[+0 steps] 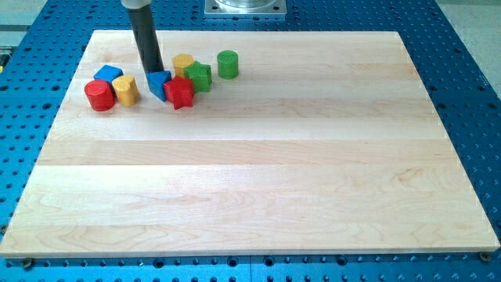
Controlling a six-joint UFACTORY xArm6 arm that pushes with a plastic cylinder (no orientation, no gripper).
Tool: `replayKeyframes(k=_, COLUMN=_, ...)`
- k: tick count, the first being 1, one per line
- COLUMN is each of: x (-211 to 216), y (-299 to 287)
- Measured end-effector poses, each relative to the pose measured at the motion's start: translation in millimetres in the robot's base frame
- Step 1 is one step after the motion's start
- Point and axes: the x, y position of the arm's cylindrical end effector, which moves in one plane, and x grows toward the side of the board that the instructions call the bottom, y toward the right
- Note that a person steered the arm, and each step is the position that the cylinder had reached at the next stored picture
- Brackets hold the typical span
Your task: Push the green star into the red star
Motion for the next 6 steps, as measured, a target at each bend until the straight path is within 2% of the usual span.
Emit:
replayKeyframes(k=1, x=-29.9, y=10.8)
replayKeyframes(k=2, x=-69.3, y=63.4)
replayKeyframes(k=3, x=-30.5, y=99.1)
replayKeyframes(k=4, x=-7.6, y=97.3)
replayKeyframes(k=6, x=1.2, y=71.8)
